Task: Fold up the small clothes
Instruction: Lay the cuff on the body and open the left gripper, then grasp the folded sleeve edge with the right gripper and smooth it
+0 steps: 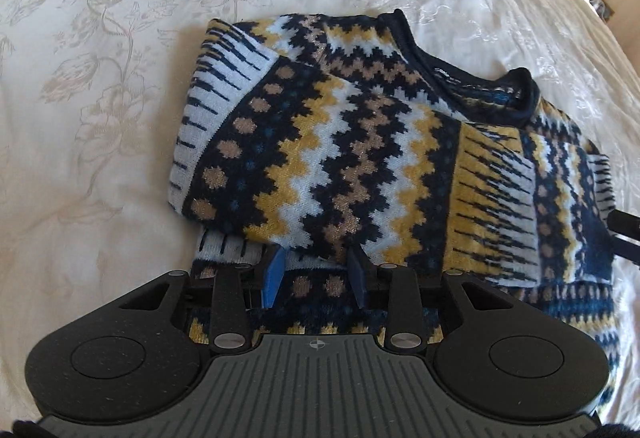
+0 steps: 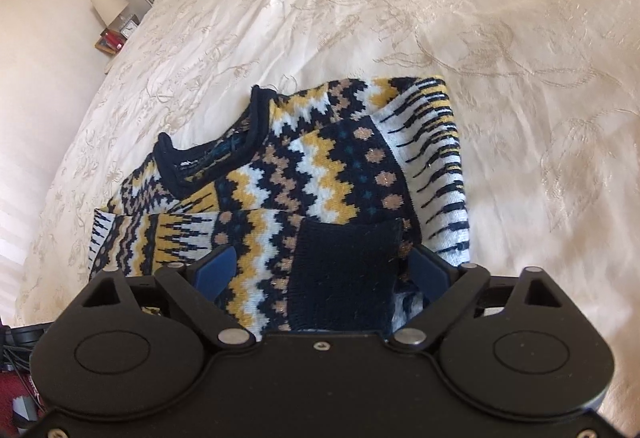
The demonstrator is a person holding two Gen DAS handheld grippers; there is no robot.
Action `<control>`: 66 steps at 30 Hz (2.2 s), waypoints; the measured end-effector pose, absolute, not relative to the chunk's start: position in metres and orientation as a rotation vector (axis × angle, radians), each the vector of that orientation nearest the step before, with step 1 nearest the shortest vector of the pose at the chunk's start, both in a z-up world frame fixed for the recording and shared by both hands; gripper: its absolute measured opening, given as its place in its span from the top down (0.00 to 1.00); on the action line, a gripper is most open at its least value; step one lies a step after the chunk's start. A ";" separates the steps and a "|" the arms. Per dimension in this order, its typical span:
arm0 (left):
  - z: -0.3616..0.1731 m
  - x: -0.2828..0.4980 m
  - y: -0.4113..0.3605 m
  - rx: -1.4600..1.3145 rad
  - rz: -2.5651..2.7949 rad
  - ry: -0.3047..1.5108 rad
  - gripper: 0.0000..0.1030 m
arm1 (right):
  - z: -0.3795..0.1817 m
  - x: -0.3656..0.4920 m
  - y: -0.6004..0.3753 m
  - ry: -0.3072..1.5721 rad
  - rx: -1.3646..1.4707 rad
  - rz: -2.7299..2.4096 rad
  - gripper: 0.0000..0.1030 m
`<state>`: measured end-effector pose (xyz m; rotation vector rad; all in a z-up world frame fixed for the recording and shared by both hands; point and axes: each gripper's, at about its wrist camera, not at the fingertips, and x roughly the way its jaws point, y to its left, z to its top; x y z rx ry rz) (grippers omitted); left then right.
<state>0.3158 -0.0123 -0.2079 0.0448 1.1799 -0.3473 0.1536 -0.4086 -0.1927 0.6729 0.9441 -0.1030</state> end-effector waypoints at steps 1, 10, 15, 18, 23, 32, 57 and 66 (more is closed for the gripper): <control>-0.208 0.315 -0.014 0.051 -0.347 1.178 0.67 | -0.195 0.155 -0.410 0.951 0.680 -0.099 0.12; -0.200 0.310 -0.016 0.081 -0.363 1.143 0.66 | -0.198 0.166 -0.413 1.026 0.650 -0.110 0.83; -0.181 0.308 -0.018 0.066 -0.385 1.079 0.66 | -0.147 0.178 -0.396 0.951 0.504 0.028 0.85; -0.169 0.312 -0.022 0.046 -0.399 1.037 0.66 | -0.113 0.180 -0.400 0.861 0.438 0.033 0.86; -0.167 0.329 -0.033 0.033 -0.402 1.021 0.66 | -0.141 0.196 -0.434 0.943 0.460 -0.105 0.86; -0.201 0.356 -0.031 0.105 -0.313 1.113 0.66 | -0.192 0.194 -0.439 1.074 0.436 -0.159 0.74; -0.221 0.349 -0.046 0.165 -0.395 1.078 0.12 | -0.195 0.179 -0.436 1.077 0.290 -0.283 0.34; -0.229 0.347 -0.058 0.194 -0.378 1.060 0.00 | -0.212 0.165 -0.444 1.065 0.417 -0.228 0.05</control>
